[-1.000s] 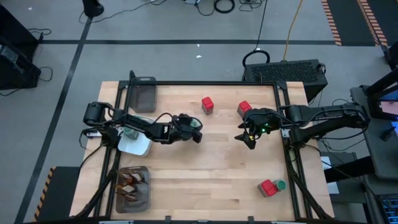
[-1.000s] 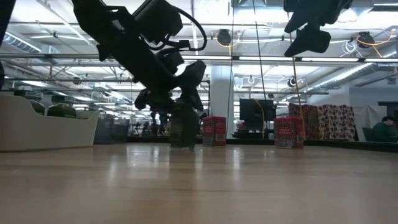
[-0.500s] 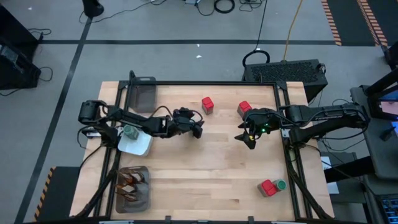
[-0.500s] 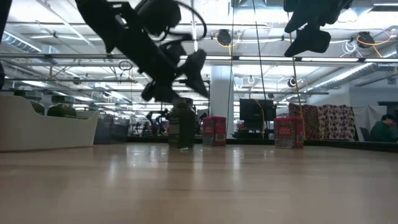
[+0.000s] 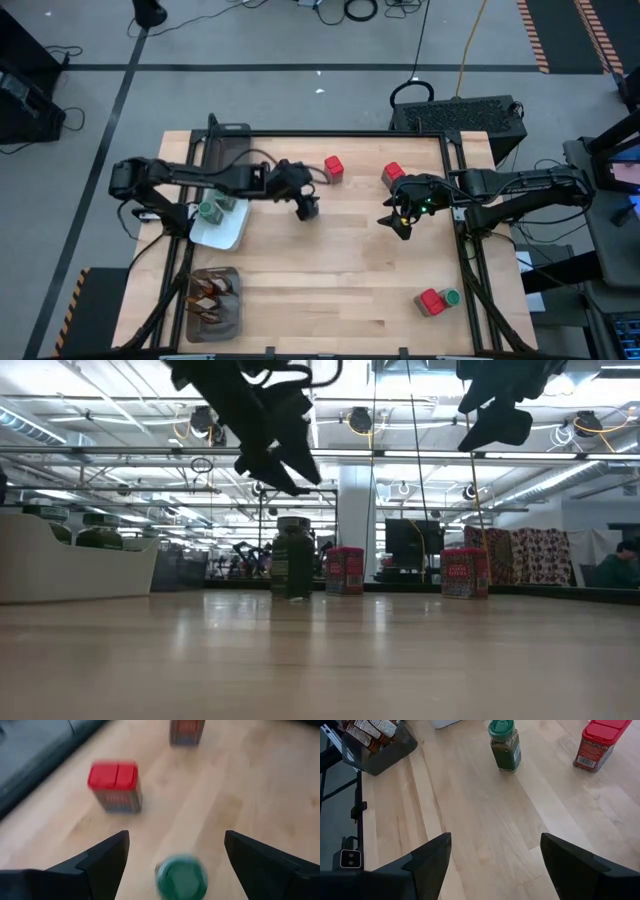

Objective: Sort spices by type
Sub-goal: Put the green seasoning bottle into the white bin

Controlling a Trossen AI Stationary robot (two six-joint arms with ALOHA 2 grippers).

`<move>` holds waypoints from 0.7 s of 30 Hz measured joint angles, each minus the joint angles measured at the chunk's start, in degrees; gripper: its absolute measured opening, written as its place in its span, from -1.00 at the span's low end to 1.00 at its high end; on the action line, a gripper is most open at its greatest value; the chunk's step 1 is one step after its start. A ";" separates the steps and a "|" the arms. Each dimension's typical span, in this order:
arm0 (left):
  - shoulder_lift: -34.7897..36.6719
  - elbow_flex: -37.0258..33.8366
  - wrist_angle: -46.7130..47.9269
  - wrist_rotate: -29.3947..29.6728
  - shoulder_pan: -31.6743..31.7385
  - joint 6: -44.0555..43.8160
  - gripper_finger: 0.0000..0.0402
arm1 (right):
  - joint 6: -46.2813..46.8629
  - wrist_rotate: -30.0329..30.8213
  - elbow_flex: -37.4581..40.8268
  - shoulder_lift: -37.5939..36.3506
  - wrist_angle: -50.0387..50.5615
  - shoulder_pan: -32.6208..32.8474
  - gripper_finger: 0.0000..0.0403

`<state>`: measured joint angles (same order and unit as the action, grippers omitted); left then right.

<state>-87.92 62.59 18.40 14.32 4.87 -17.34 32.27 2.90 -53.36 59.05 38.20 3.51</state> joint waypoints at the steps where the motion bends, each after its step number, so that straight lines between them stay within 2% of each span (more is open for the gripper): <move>1: 0.00 1.78 3.51 -1.91 0.73 -0.12 0.65 | -0.02 0.00 0.00 0.00 -0.02 -0.02 0.43; 4: 0.02 5.75 8.58 -6.11 2.18 3.63 0.65 | -0.45 0.01 0.00 0.00 -0.09 -0.01 0.43; 9: 0.02 10.85 13.01 -11.12 2.80 17.84 0.65 | -1.63 0.02 0.00 0.00 -0.16 -0.02 0.43; 12: 0.07 11.25 13.77 -12.11 3.44 24.40 0.65 | -1.68 0.02 0.00 0.00 -0.19 -0.02 0.43; 17: -0.24 11.14 15.45 -14.66 5.20 30.05 0.65 | -1.56 0.02 0.00 0.00 -0.21 -0.02 0.43; 21: -0.61 11.12 16.27 -16.38 5.17 39.07 0.65 | -1.49 0.02 0.00 0.00 -0.21 -0.02 0.43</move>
<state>-88.53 73.71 34.66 -2.06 10.04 21.73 30.79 2.92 -53.36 59.05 37.99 3.49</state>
